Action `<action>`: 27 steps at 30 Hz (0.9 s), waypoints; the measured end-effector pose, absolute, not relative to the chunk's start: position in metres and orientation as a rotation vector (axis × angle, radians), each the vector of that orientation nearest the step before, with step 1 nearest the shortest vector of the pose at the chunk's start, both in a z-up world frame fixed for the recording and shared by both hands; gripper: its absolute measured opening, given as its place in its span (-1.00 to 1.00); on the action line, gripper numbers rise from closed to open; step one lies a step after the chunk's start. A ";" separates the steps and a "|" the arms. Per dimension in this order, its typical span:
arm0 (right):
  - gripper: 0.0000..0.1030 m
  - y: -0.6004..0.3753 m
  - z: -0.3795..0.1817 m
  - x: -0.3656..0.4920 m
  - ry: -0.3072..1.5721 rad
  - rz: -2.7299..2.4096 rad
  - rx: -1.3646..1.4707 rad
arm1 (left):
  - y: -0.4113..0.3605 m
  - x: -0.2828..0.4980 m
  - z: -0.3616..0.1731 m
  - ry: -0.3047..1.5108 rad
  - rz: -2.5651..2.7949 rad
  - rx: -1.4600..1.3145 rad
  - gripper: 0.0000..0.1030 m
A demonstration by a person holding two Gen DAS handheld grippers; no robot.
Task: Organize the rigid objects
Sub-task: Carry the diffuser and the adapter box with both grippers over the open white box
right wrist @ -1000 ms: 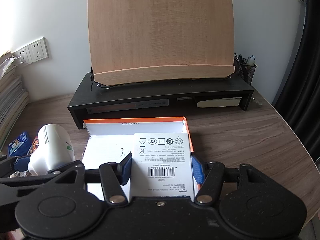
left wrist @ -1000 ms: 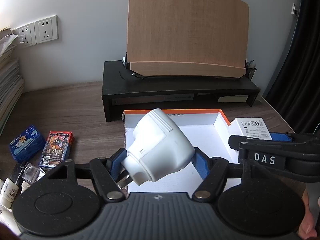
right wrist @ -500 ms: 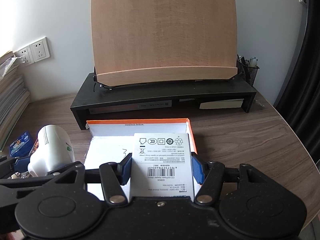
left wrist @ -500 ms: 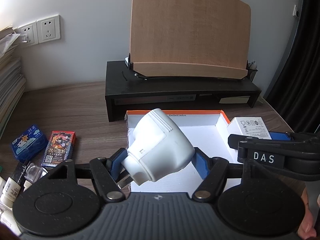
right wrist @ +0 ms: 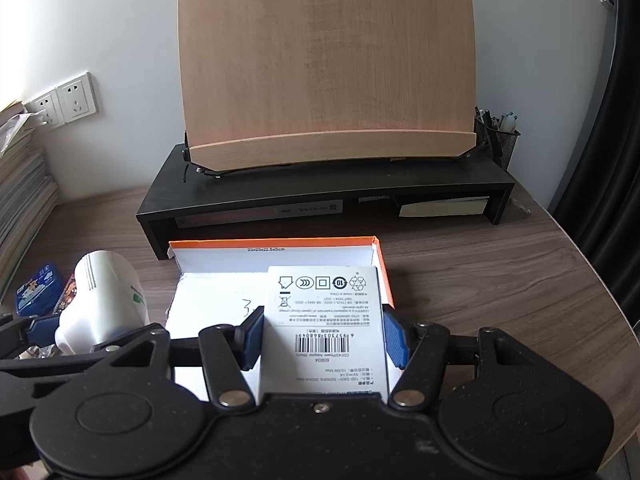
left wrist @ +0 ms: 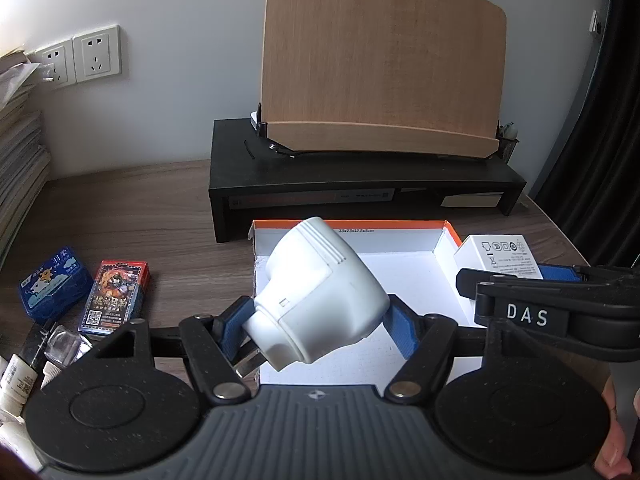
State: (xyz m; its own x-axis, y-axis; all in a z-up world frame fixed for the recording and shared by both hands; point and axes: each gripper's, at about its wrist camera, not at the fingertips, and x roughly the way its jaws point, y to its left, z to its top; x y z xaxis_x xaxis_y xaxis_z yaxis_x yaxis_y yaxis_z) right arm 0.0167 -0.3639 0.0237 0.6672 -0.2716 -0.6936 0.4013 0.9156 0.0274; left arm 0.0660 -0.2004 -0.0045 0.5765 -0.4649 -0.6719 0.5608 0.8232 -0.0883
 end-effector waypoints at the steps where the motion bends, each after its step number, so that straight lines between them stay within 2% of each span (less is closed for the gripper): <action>1: 0.38 -0.364 0.023 0.017 0.751 -0.382 0.184 | -0.201 0.067 -0.005 0.745 -0.602 0.141 0.40; 27: 0.38 -0.386 0.002 0.047 0.788 -0.371 0.185 | -0.223 0.092 -0.023 0.783 -0.596 0.144 0.40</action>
State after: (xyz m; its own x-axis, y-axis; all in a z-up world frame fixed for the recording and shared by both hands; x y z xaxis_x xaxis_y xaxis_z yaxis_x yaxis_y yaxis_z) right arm 0.0472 -0.3858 0.0019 0.6451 -0.2553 -0.7202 0.3919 0.9196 0.0251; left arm 0.0919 -0.2234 -0.0232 0.5543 -0.4506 -0.6998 0.5544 0.8270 -0.0933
